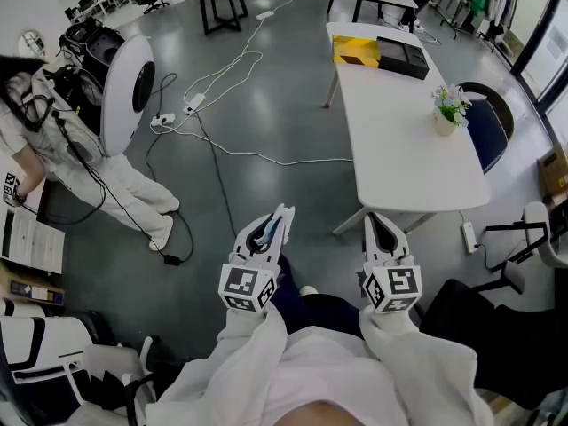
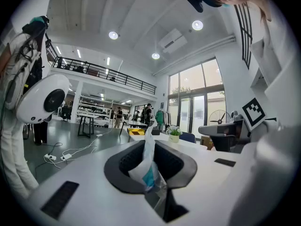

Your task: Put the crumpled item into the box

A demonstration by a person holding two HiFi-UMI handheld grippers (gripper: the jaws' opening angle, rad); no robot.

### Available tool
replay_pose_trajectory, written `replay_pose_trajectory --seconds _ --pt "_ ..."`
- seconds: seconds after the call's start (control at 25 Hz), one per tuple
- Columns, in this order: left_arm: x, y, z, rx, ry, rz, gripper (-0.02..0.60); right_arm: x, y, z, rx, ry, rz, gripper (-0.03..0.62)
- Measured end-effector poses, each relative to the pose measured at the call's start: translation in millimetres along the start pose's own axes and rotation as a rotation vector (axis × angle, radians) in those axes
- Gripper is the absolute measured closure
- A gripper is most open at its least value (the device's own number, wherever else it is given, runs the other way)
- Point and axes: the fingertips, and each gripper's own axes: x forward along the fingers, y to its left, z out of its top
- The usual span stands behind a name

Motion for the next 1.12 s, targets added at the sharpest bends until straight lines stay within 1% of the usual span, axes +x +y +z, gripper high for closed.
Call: replay_pose_trajectory --seconds 0.2,0.44,0.76,0.96,1.12 --pt "0 -1 -1 0.006 0.005 -0.005 0.525 2 -1 0 0.036 -0.013 0.005 0.551" --pt "-3 -5 0 0.014 0.000 -0.005 0.525 4 -2 -2 0.038 0.000 0.005 0.551" --pt "0 -3 0 0.009 0.015 0.001 0.525 12 -2 -6 0.042 0.027 0.019 0.551" --pt "9 4 0 0.005 0.025 0.005 0.525 24 -7 -7 0.046 0.040 0.022 0.551" --pt "27 13 -2 0.002 0.034 -0.003 0.525 41 -14 -9 0.051 0.052 0.013 0.551"
